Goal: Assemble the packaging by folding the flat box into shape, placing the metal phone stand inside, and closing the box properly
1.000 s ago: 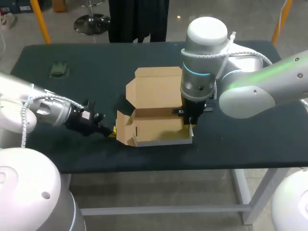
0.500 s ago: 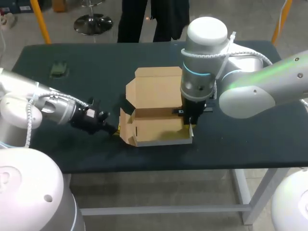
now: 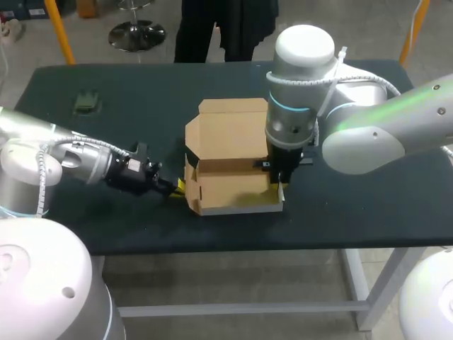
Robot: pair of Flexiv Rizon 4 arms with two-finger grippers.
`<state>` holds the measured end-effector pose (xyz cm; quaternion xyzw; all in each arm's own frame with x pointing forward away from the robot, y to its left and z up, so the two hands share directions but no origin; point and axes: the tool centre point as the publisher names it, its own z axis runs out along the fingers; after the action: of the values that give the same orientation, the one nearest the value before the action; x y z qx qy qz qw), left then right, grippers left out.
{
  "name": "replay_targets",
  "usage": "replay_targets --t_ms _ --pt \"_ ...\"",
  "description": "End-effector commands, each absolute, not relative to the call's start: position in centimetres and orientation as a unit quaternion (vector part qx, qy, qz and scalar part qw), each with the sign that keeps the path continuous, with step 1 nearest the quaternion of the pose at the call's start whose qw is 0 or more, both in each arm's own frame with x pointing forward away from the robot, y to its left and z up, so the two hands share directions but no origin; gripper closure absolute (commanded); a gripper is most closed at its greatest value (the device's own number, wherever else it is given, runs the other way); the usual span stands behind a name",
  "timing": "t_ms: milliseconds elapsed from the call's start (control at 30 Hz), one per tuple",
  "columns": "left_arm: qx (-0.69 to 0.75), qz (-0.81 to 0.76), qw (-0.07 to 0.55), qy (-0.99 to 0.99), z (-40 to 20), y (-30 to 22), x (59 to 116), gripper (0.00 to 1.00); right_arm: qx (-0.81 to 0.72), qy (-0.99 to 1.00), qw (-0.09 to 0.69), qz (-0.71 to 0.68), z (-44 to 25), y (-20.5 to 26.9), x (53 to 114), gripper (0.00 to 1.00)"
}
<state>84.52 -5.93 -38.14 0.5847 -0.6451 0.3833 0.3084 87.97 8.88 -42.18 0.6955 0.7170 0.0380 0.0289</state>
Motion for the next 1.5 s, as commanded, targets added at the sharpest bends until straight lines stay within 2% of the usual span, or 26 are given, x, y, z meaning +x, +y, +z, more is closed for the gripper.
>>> replay_targets --t_ms 33,467,533,633,900,1500 --pt "0.580 0.386 0.316 -0.644 -38.5 -6.2 85.1 0.77 0.695 0.717 0.028 0.035 -42.1 9.0 88.1 1.00" --pt "0.577 0.405 0.329 -0.629 -38.1 -6.6 85.5 0.74 0.695 0.717 0.028 0.035 -42.1 9.0 88.1 1.00" --pt "0.576 0.406 0.329 -0.628 -38.0 -6.6 85.6 0.71 0.695 0.717 0.028 0.035 -42.1 9.0 88.1 1.00" --pt "0.575 0.409 0.330 -0.627 -37.7 -6.7 85.7 0.61 0.695 0.717 0.028 0.035 -42.1 9.0 88.1 1.00" --pt "0.572 0.410 0.329 -0.630 -37.3 -7.4 85.7 0.65 0.695 0.717 0.028 0.035 -42.1 9.0 88.1 1.00" --pt "0.611 0.353 0.269 -0.655 -36.9 -9.0 85.9 0.55 0.695 0.717 0.028 0.035 -42.1 9.0 88.1 1.00"
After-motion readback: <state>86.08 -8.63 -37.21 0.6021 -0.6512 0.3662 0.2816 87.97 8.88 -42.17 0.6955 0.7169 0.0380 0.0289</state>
